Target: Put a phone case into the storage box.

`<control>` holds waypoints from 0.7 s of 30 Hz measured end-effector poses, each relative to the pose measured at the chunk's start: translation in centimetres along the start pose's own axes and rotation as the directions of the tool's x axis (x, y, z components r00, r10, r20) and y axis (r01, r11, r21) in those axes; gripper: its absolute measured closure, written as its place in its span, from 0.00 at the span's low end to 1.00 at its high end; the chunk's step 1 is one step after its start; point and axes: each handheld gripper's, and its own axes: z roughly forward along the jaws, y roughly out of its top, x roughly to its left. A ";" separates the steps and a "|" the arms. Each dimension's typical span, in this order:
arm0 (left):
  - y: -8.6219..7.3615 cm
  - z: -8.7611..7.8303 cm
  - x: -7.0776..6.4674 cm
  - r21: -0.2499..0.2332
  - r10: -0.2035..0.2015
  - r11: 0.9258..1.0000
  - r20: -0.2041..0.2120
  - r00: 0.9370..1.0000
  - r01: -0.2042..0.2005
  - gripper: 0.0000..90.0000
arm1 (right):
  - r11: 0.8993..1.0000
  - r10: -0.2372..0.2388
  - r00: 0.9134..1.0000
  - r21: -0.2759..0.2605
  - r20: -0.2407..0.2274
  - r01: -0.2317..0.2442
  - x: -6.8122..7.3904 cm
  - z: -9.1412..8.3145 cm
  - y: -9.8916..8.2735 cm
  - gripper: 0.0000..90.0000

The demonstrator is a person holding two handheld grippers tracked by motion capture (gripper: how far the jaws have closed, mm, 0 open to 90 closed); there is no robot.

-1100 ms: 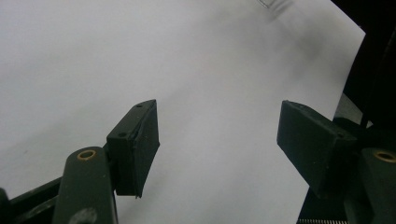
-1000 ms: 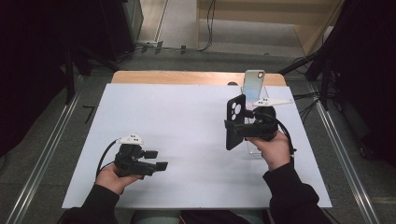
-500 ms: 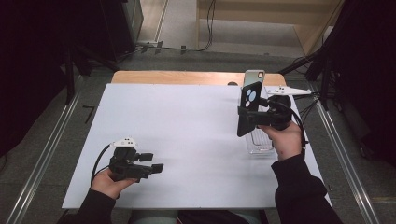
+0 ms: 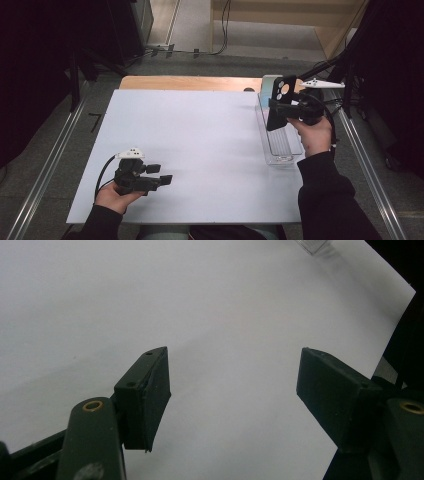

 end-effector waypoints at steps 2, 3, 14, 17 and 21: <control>0.0 0.0 0.0 0.001 0.001 1.000 0.000 1.000 -0.001 0.33 | 1.000 0.006 0.999 -0.004 0.032 -0.006 -0.6 0.4 0.4 0.13; 0.0 -0.1 0.0 0.001 0.000 1.000 0.001 1.000 0.000 0.33 | 1.000 0.011 0.999 -0.006 0.044 -0.011 -0.9 0.6 0.6 0.13; 0.0 -0.1 0.0 -0.005 -0.003 1.000 0.006 1.000 0.003 0.33 | 0.998 0.053 0.992 -0.023 0.113 -0.050 -2.1 3.0 2.2 0.13; 0.0 -0.1 0.1 -0.007 -0.006 1.000 0.009 1.000 0.006 0.33 | 0.999 0.029 0.990 -0.017 0.139 -0.027 -2.4 3.9 2.6 0.13; 0.0 -0.1 0.1 -0.005 -0.005 1.000 0.007 1.000 0.005 0.33 | 0.999 0.020 0.989 -0.028 0.149 -0.016 -2.6 4.9 2.7 0.13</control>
